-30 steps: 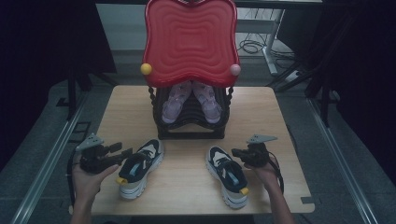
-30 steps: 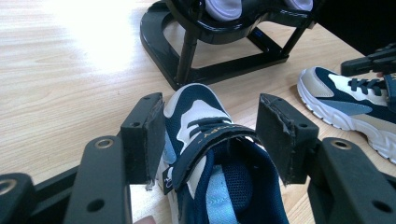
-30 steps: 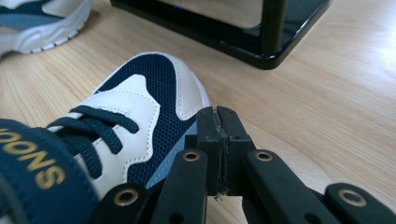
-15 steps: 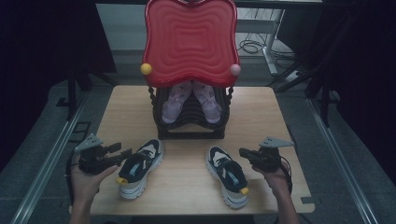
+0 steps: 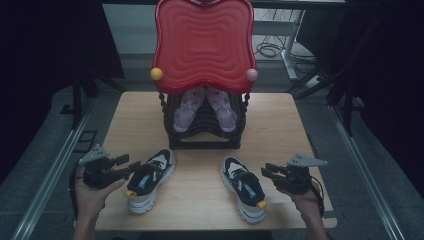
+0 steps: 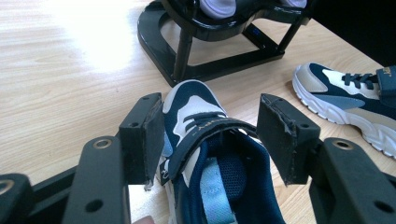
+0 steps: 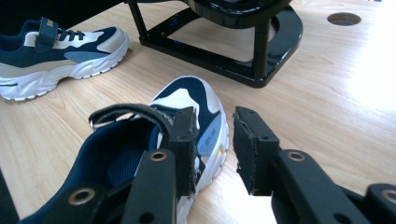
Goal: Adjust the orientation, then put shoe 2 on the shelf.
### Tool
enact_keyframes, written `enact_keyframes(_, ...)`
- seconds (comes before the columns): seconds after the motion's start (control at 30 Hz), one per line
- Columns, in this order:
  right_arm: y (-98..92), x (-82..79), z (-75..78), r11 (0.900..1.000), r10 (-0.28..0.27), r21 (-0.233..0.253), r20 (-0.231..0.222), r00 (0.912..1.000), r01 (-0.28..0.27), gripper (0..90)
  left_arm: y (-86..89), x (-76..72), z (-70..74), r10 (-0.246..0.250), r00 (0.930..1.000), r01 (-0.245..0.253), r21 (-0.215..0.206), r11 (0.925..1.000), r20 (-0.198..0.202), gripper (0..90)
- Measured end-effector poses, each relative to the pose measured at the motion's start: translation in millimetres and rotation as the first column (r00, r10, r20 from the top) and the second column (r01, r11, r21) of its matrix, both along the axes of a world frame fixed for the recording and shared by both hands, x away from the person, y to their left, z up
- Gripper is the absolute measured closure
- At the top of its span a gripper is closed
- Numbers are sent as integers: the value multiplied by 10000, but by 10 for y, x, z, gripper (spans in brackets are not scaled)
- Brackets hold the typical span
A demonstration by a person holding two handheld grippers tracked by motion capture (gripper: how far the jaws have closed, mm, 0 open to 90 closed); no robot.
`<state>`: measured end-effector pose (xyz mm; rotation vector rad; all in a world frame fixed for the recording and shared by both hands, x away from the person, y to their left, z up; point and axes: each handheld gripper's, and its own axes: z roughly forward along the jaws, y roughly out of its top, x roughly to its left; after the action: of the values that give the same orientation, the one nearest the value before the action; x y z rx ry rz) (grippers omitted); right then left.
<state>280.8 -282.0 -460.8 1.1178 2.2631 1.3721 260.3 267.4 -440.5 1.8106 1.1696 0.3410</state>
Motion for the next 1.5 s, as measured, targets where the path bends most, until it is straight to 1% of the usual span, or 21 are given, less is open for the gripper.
enact_keyframes(0.1, -46, -35, -8, 9999, -164, -4, -91, 9998, 164, 614, -9, -3, -6, -42, 10000, 42, 50, 10000, -66, 419)
enact_keyframes(0.2, -77, -55, 2, 9995, -309, 64, -81, 9995, 310, 587, -11, -5, -12, -76, 9999, 77, 82, 9999, -94, 418)
enact_keyframes(0.27, -82, -66, 14, 9994, -340, 66, -45, 9994, 340, 585, -10, 0, -19, -94, 9999, 96, 100, 9999, -124, 418)
enact_keyframes(0.37, -72, -87, 24, 9994, -332, -7, -17, 9994, 332, 583, -16, 13, -53, -68, 9996, 72, 154, 9999, -290, 418)
enact_keyframes(0.53, -46, -129, 43, 9996, -277, -106, -5, 9996, 277, 574, -39, 34, -93, -214, 9988, 226, 282, 9993, -450, 419)
enact_keyframes(0.6, -38, -126, 37, 9995, -274, -144, 11, 9996, 274, 572, -48, 52, -131, -264, 9977, 289, 389, 9988, -625, 419)
enact_keyframes(0.63, -30, -118, 29, 9995, -279, -146, -49, 9996, 279, 571, -53, 59, -145, -241, 9972, 270, 407, 9988, -706, 419)
enact_keyframes(0.7, -17, -105, 10, 9994, -286, -189, -86, 9996, 284, 570, -75, 87, -189, -240, 9955, 291, 552, 9980, -912, 421)
enact_keyframes(0.77, -2, -93, -11, 9994, -247, -250, -105, 9996, 244, 570, -112, 109, -227, -223, 9941, 313, 847, 9959, -1058, 424)
enact_keyframes(0.87, 10, -90, -25, 9993, -249, -287, -178, 9995, 244, 568, -137, 128, -254, -241, 9930, 362, 1041, 9939, -1157, 434)
enact_keyframes(0.93, 9, -94, -17, 9994, -228, -274, -155, 9996, 223, 567, -139, 142, -279, -110, 9922, 274, 1311, 9910, -1242, 444)
enact_keyframes(1.03, 7, -104, 6, 9995, -228, -234, -84, 9997, 226, 567, -133, 165, -314, 58, 9910, 156, 1584, 9873, -1334, 461)
enact_keyframes(1.13, 21, -109, 17, 9997, -156, -190, -16, 9999, 156, 568, -133, 185, -335, 85, 9901, 153, 1675, 9858, -1404, 484)
enact_keyframes(1.23, 64, -108, 16, 10000, 56, -47, -102, 9999, -57, 569, -124, 199, -353, 111, 9896, 138, 1714, 9851, -1433, 516)
enact_keyframes(1.37, 110, -114, 23, 9997, 240, -20, -116, 9996, -240, 569, -111, 221, -377, -65, 9879, 310, 1567, 9872, -1550, 532)
enact_keyframes(1.5, 164, -109, 22, 9994, 322, -122, -197, 9993, -324, 566, -112, 229, -388, -263, 9860, 506, 1451, 9881, -1646, 586)
